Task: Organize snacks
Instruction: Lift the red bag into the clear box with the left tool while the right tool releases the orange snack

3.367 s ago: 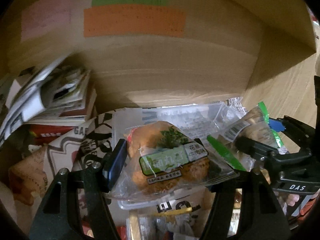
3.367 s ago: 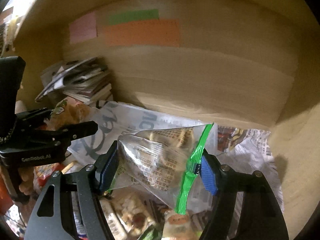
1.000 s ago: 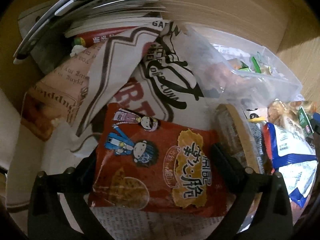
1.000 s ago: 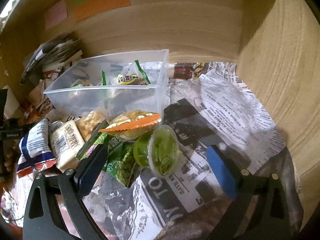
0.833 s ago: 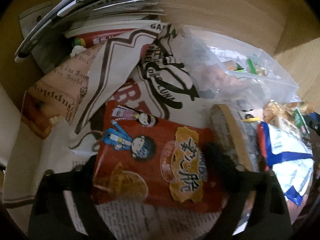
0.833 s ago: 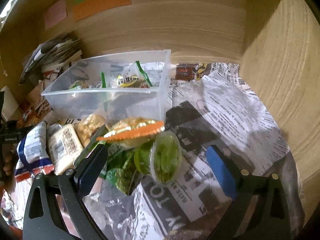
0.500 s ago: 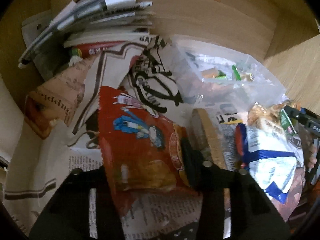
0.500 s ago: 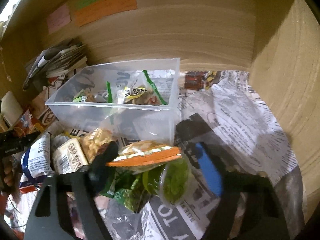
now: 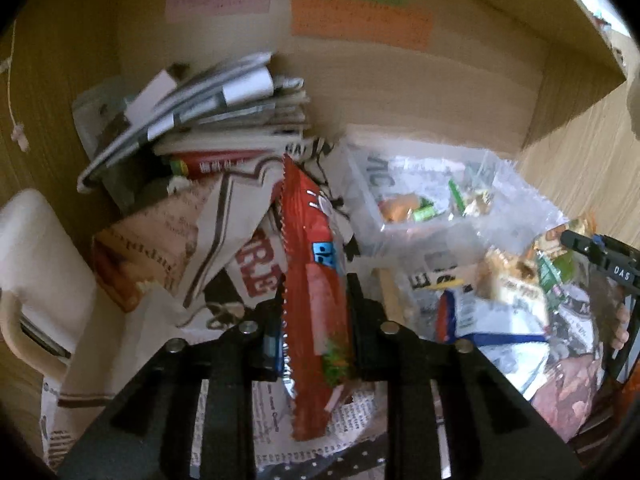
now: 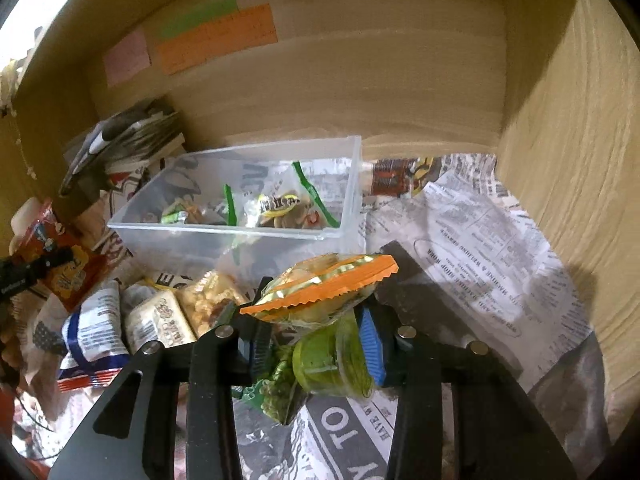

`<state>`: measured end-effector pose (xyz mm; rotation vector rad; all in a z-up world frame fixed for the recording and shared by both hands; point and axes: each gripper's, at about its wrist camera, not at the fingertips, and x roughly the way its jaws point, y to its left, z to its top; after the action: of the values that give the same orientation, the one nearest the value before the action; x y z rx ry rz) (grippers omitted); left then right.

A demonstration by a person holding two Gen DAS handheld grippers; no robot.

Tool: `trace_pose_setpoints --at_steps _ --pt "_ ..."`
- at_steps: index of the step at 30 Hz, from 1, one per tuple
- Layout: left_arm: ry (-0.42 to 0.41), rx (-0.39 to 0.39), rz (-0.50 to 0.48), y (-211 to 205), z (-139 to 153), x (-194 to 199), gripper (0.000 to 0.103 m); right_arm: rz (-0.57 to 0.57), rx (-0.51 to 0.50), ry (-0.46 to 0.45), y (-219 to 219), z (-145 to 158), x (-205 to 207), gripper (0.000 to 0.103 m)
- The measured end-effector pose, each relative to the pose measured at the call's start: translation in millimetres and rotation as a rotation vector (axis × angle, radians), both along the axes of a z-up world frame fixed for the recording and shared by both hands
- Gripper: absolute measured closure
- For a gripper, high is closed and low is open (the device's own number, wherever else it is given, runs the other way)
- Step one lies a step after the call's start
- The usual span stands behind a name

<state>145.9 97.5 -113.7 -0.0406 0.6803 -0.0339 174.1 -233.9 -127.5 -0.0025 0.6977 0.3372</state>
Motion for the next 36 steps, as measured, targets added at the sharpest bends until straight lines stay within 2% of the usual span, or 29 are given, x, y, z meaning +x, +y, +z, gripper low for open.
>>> trace_pose_setpoints --at_steps 10,17,28,36 --pt "-0.106 -0.018 -0.047 -18 40 -1 0.079 0.013 0.02 -0.117 0 38 -17 0.067" --pt "-0.162 -0.025 -0.096 -35 60 6 0.079 0.048 0.045 -0.17 12 53 -16 0.067" --pt "-0.198 -0.022 -0.119 -50 74 39 0.079 0.115 0.053 -0.183 41 59 7 0.067" --pt "-0.205 -0.027 -0.116 -55 71 71 0.079 0.159 0.036 -0.147 66 52 36 0.067"
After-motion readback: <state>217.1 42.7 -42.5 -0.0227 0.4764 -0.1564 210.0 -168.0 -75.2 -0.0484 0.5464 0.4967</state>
